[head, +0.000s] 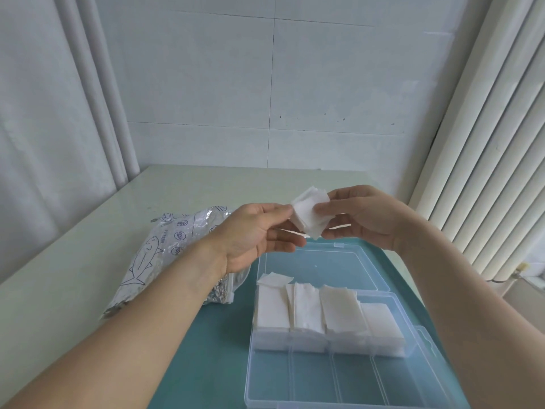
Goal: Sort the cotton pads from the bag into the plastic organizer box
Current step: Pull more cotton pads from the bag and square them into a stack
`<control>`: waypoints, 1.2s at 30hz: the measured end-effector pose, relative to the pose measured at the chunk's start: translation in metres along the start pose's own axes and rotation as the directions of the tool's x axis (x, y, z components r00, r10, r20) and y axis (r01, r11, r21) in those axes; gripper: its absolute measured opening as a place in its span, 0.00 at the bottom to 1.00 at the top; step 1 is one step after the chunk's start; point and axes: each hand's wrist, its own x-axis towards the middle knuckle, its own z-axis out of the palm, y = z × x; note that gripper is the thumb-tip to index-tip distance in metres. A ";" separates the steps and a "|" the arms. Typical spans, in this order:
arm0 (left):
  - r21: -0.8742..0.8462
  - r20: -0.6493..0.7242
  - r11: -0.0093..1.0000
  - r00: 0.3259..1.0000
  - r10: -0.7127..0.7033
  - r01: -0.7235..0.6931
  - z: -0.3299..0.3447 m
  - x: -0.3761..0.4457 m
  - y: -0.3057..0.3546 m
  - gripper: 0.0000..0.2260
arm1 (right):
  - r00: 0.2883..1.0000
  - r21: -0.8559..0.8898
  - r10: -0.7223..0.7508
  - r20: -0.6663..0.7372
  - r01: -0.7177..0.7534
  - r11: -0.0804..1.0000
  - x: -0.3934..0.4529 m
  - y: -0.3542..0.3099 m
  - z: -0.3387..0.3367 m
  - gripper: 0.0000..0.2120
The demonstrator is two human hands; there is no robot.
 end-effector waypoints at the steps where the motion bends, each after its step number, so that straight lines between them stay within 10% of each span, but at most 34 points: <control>1: 0.040 -0.026 0.999 0.999 0.026 -0.025 0.000 0.000 -0.001 0.12 | 1.000 -0.008 -0.001 0.004 0.001 1.000 0.000 0.000 0.001 0.05; 14: 0.453 -0.069 0.883 0.983 0.169 -0.120 -0.005 -0.002 0.001 0.11 | 0.960 -0.346 -0.280 0.011 0.267 0.899 -0.007 -0.006 0.012 0.06; 26: 0.505 -0.190 0.857 0.955 0.227 -0.103 -0.022 -0.006 0.015 0.09 | 0.990 -0.421 -0.137 -0.034 0.111 0.900 -0.001 0.005 0.025 0.10; 32: 0.449 -0.242 0.881 0.930 0.277 -0.146 -0.034 -0.009 0.027 0.06 | 0.937 -0.789 0.114 0.330 0.208 0.578 -0.004 0.007 0.063 0.13; 36: 0.444 -0.255 0.891 0.939 0.233 -0.100 -0.035 -0.008 0.027 0.09 | 0.906 -0.895 0.259 0.333 0.218 0.389 -0.007 -0.011 0.082 0.26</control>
